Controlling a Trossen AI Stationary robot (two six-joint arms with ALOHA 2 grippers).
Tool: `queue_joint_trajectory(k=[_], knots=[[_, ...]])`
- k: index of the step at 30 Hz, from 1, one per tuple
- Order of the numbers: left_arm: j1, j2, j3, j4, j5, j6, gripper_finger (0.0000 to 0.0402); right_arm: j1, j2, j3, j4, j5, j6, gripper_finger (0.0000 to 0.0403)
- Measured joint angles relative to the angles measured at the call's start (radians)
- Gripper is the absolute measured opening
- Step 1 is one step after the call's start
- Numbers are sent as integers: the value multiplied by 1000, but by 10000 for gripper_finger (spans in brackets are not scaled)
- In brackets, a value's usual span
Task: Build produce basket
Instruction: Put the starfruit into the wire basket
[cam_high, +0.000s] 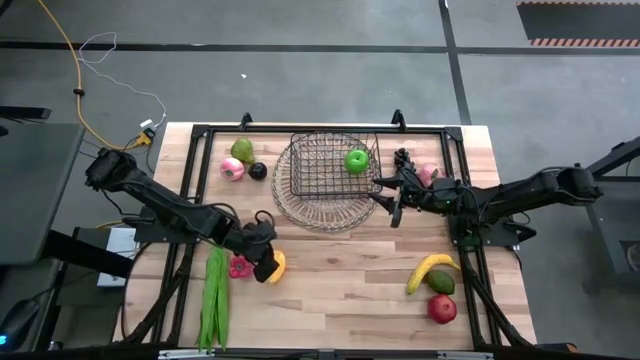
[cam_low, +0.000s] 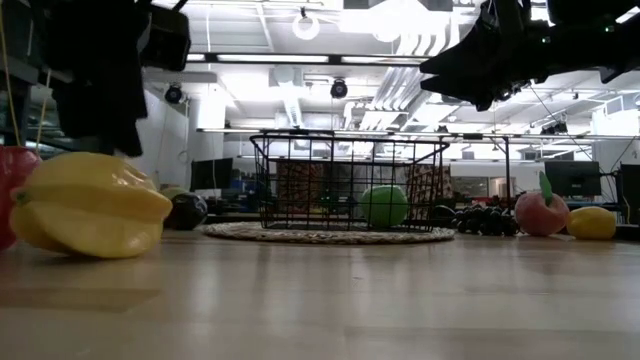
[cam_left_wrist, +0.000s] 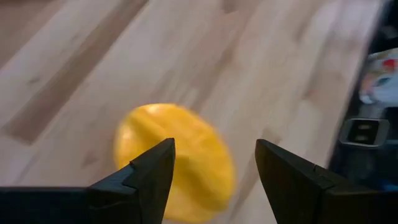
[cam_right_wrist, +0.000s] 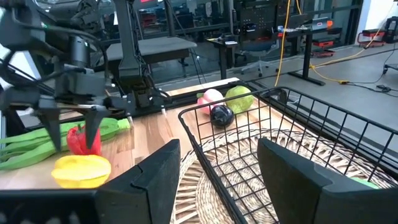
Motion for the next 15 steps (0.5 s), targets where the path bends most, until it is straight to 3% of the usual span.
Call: queue_joint_trajectory(k=[15], knots=[[-36, 76, 2, 1, 11, -75, 213, 0, 0, 0, -6, 0, 0, 206]])
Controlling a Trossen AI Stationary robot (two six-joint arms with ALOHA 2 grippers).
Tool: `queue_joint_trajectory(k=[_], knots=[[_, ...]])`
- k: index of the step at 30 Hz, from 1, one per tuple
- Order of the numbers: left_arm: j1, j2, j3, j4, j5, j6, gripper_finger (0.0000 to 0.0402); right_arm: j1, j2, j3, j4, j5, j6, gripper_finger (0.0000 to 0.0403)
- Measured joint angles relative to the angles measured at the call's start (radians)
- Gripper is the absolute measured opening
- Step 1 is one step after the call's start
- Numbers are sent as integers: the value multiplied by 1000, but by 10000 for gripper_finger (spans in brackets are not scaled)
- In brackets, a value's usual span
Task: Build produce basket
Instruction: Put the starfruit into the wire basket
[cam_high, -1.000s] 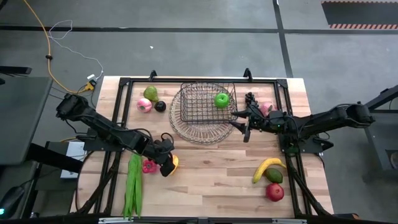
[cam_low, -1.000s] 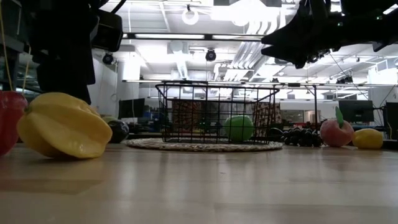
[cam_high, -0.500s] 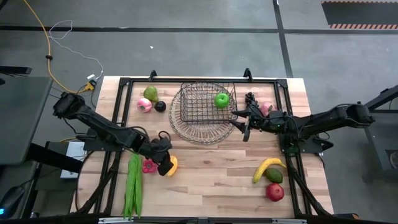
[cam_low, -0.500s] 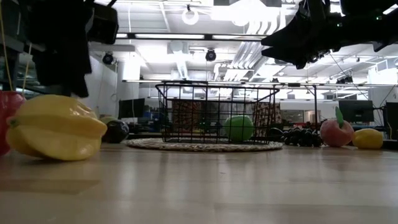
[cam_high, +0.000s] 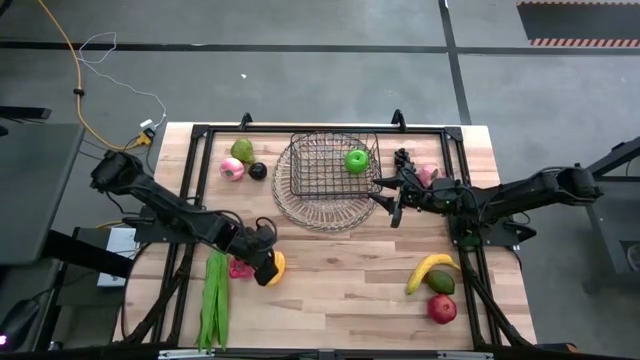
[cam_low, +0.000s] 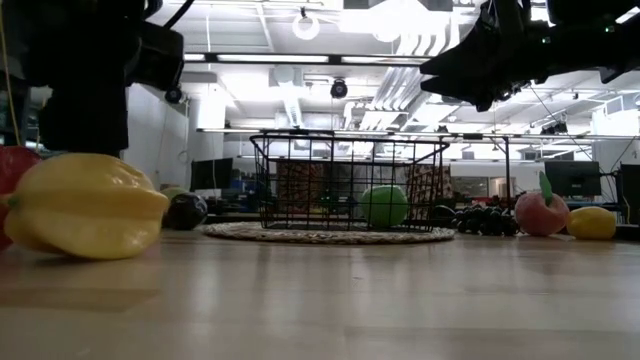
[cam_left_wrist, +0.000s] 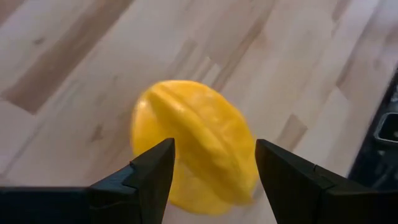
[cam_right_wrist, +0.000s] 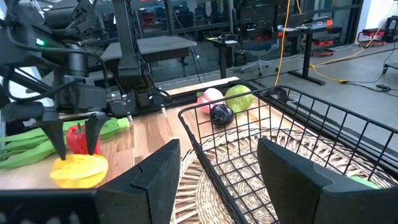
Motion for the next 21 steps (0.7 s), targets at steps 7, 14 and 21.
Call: queue_joint_trajectory(k=[7, 14, 21], knots=[[-25, 9, 0, 3, -5, -26, 213, 0, 0, 0, -3, 0, 0, 206], [-24, 9, 0, 2, -23, -5, 204, 0, 0, 0, -2, 0, 0, 206], [-24, 9, 0, 2, -27, 30, 136, 0, 0, 0, -3, 0, 0, 206]])
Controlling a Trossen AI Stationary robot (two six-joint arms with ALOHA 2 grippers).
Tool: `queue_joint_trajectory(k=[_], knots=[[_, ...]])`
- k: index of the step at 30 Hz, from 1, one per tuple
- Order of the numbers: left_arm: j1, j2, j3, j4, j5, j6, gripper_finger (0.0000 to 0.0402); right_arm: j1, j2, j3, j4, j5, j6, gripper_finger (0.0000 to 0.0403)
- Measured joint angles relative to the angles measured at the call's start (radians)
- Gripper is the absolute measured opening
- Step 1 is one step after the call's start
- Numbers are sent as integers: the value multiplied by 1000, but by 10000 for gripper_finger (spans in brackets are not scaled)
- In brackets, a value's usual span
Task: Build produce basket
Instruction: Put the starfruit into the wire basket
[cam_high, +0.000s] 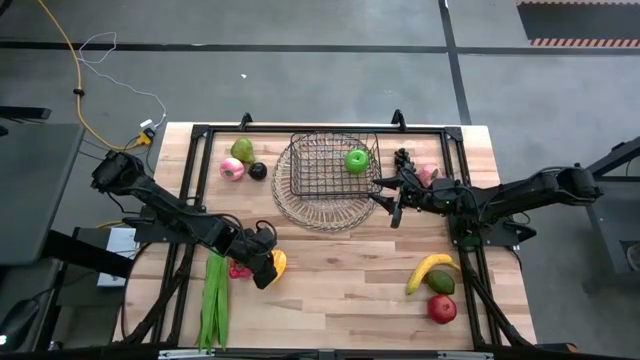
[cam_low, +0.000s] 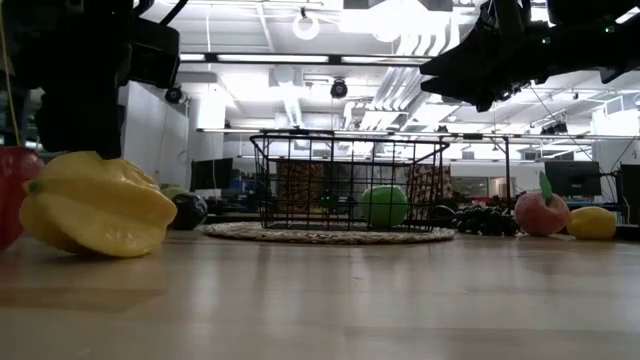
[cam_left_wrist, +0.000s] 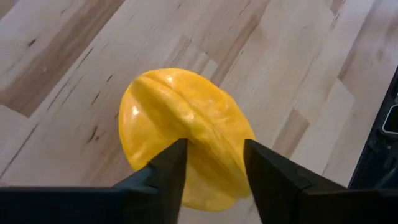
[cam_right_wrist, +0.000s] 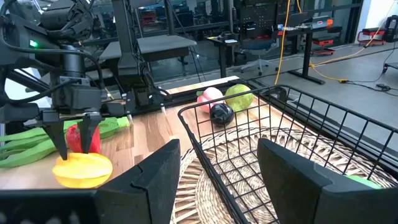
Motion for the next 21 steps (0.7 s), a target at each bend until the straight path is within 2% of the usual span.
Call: queue_joint_trajectory(k=[6, 12, 21], knots=[[0, 0, 0, 0, 0, 48, 66, 0, 0, 0, 0, 0, 0, 206], [0, 0, 1, 0, 0, 96, 13, 0, 0, 0, 0, 0, 0, 206], [1, -12, 1, -1, 6, 207, 2, 0, 0, 0, 0, 0, 0, 206]])
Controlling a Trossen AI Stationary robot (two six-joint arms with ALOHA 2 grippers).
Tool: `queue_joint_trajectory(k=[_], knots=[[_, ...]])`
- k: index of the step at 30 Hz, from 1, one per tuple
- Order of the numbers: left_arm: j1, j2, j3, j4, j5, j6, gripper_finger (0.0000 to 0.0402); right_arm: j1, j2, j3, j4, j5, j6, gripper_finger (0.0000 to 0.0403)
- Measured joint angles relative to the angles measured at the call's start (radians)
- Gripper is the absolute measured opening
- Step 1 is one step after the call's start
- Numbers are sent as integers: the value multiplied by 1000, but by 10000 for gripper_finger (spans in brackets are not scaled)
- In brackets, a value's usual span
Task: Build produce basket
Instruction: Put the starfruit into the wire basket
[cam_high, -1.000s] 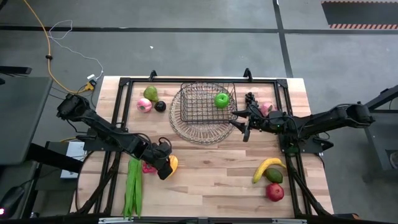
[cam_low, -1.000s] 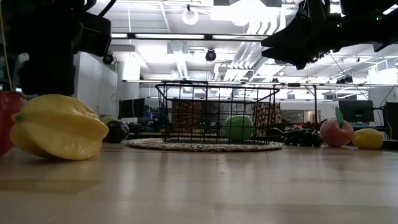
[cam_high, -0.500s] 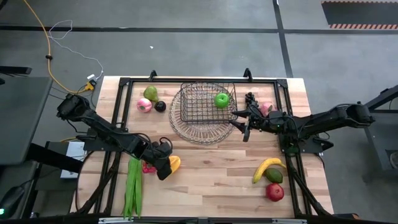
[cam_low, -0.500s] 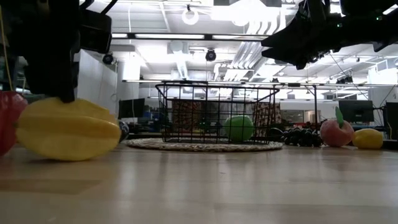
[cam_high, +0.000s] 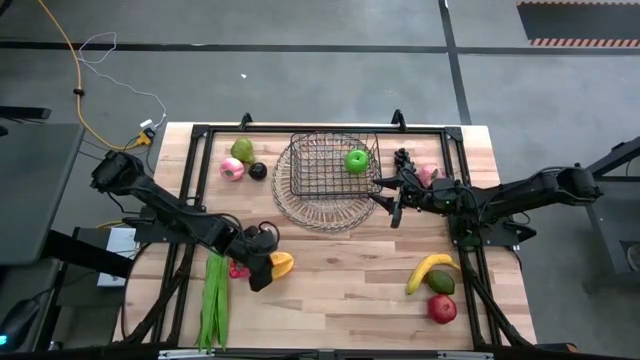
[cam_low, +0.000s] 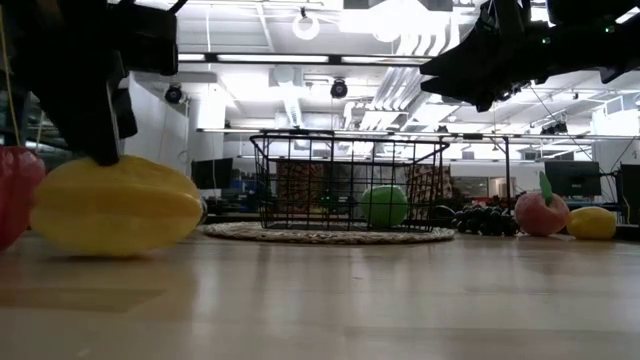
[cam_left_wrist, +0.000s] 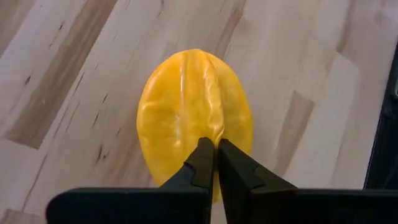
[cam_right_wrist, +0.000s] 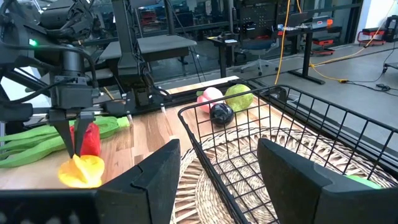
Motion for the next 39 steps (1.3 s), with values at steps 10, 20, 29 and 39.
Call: queue_joint_trajectory(k=[10, 20, 29, 39], knots=[[33, -141, 95, -15, -83, 234, 1, 0, 0, 0, 0, 0, 0, 206], [83, -352, 156, 145, -352, 765, 0, 0, 0, 0, -1, 0, 0, 206], [201, -388, -12, 559, -189, 964, 0, 0, 1, 0, -2, 0, -8, 206], [375, -388, -475, 1270, -27, 814, 0, 0, 1, 0, -1, 0, -8, 206]])
